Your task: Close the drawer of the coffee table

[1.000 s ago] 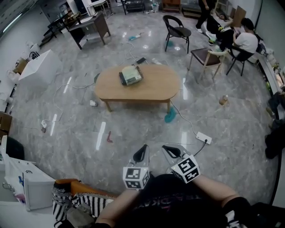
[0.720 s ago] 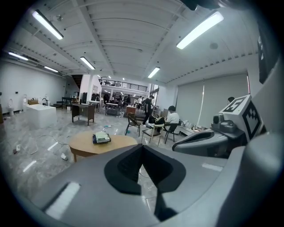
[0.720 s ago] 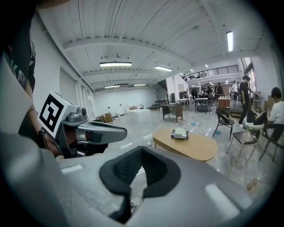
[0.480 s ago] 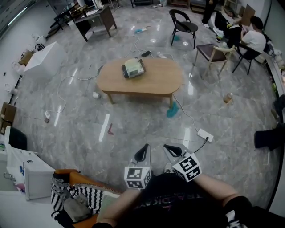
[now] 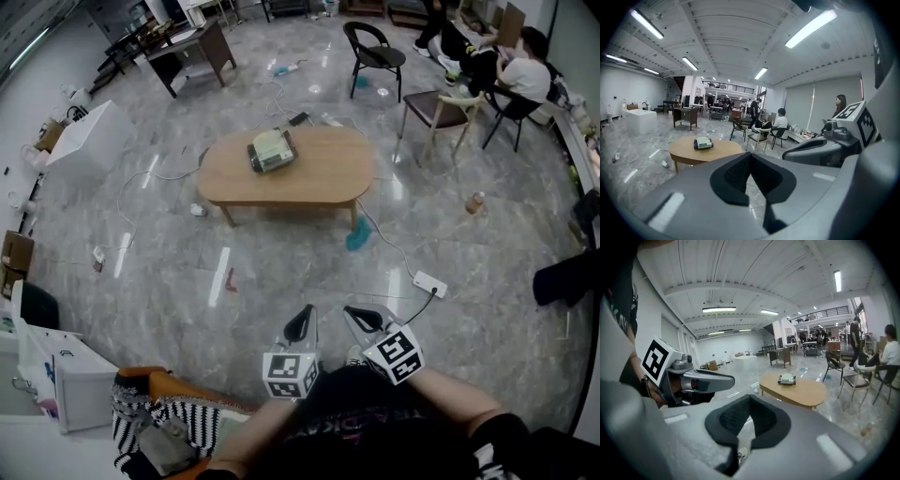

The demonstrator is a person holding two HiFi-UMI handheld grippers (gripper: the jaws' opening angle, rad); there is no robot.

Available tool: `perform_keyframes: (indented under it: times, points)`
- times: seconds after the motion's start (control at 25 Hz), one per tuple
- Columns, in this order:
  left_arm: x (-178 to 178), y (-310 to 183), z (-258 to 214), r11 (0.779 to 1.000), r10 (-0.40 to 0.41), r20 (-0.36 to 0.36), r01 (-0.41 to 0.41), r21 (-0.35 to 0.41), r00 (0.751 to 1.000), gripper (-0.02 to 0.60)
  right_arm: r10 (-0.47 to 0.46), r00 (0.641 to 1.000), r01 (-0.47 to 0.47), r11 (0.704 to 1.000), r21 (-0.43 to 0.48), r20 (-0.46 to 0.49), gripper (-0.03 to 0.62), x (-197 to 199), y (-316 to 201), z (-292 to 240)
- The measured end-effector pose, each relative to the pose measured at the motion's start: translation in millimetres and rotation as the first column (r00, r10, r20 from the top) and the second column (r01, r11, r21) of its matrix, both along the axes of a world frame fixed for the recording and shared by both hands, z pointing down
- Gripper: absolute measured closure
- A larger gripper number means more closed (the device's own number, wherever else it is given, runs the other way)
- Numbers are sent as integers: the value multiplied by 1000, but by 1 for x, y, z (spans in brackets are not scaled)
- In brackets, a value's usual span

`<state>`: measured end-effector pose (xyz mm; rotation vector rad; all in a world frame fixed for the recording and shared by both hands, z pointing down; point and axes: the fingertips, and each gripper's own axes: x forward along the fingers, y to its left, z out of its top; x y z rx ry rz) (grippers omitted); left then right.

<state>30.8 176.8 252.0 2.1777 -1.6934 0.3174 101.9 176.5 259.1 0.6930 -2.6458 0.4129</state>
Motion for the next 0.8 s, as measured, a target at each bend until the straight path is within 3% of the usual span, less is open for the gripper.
perform_keyframes:
  times: [0.8]
  points:
    - [5,13,3,1000,6,-1,-6,-9,1000,578,-2,1000,2,1000,-4,-3,594,5,14,2]
